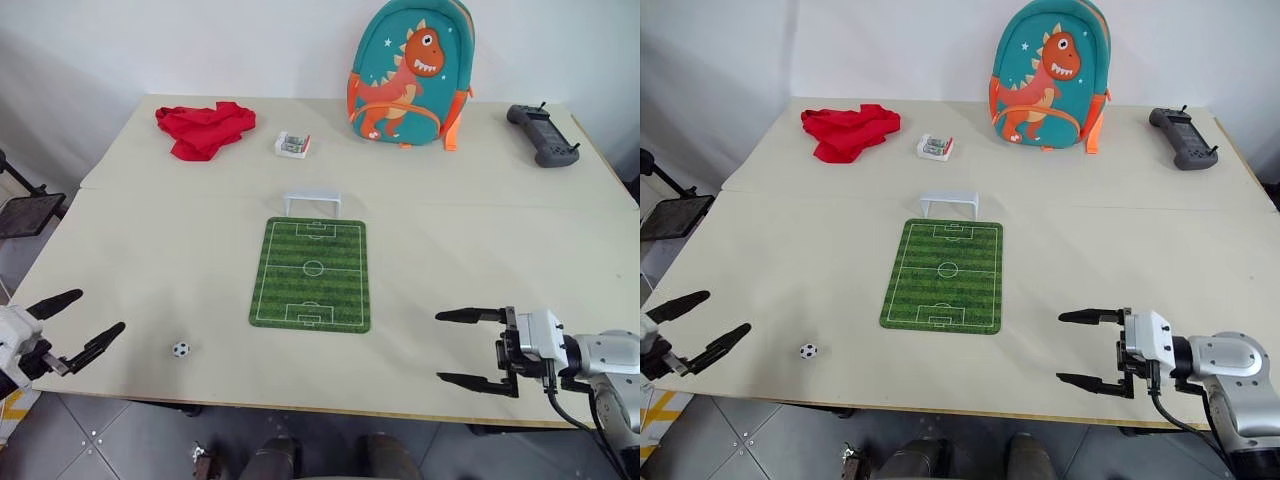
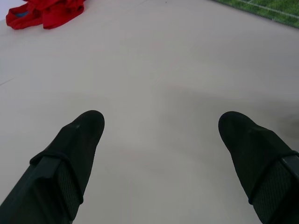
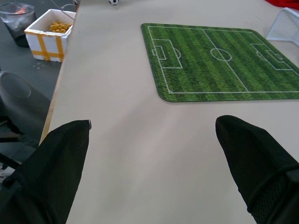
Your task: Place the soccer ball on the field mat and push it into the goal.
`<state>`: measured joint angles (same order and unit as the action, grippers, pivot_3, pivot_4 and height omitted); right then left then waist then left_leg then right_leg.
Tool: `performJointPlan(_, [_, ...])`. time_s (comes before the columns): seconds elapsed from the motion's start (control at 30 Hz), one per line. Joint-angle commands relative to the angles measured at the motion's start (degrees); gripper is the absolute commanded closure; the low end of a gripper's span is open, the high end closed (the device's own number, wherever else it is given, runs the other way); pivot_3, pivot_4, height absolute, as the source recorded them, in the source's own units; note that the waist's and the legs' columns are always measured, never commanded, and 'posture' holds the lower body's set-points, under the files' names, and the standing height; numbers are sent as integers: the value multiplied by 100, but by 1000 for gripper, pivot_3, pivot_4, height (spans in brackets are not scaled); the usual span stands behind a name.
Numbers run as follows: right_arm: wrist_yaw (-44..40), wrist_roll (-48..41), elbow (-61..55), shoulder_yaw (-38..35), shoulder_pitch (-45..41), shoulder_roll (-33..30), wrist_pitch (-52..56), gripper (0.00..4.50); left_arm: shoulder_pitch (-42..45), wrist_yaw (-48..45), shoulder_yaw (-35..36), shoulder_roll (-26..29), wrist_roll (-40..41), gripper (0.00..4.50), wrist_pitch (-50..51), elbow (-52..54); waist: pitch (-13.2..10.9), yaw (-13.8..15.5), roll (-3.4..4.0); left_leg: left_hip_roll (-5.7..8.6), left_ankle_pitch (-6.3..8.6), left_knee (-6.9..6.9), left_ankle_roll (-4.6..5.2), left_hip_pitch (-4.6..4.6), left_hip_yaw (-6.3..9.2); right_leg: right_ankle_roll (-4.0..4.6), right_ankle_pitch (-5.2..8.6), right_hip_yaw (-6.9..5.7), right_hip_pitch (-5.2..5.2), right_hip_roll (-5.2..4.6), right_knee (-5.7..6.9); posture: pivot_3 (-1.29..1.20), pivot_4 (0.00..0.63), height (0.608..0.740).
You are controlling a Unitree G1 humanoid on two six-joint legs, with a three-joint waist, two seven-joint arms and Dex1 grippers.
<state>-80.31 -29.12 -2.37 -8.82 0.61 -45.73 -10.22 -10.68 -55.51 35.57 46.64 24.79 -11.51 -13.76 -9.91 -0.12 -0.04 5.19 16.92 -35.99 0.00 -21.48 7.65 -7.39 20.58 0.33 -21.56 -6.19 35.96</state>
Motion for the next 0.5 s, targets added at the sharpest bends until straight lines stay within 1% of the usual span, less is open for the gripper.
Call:
performJointPlan(0.03, [-35, -184, -245, -36, 2, 153, -119, 0, -98, 90, 152, -15, 164, 16, 243, 265, 0, 1, 0, 0, 0, -1, 0, 0, 0, 0, 0, 1, 0, 0, 0, 0, 150, 740])
performJointPlan(0.07, [2, -459, -412, -45, -17, 260, 80, 0, -106, 103, 229, -30, 238, 16, 349, 184, 0, 2, 0, 0, 0, 0, 1, 1, -1, 0, 0, 1, 0, 0, 0, 0, 150, 740])
performJointPlan(0.13, [246, -734, -719, -24, -77, 409, 482, 0, -207, 18, 387, -4, 380, 16, 584, -42, 0, -9, 0, -1, 1, 1, 1, 2, -2, 0, 0, 2, 0, 1, 1, 0, 150, 740])
performJointPlan(0.23, [324, -1374, -1202, 19, -175, 809, 776, 0, -597, -690, 557, 152, 410, 16, 349, -589, 0, -53, 0, -13, 5, 2, -5, 8, -10, 0, 0, 6, -1, 13, 2, 0, 150, 740])
performJointPlan(0.37, [307, -1619, -1478, 129, -204, 1050, 1015, 0, -670, -1062, 657, 270, 346, 16, 28, -1133, 0, 20, -4, -22, 13, -4, -4, 11, -12, 1, 0, 6, 3, 17, -1, 0, 150, 740])
performJointPlan(0.47, [3, -1659, -1567, 265, -256, 1198, 895, 0, -813, -1549, 607, 312, 440, 16, -40, -1022, 1, 87, -8, -19, 20, -9, 1, 10, -11, 1, 0, 5, 7, 13, -5, 0, 150, 740])
performJointPlan(0.5, [-126, -1612, -1534, 292, -314, 1247, 782, 0, -1149, -1854, 438, 447, 553, 16, 522, -570, 1, 96, -12, -19, 23, -10, 3, 11, -12, 1, 0, 5, 9, 12, -6, 0, 150, 740])
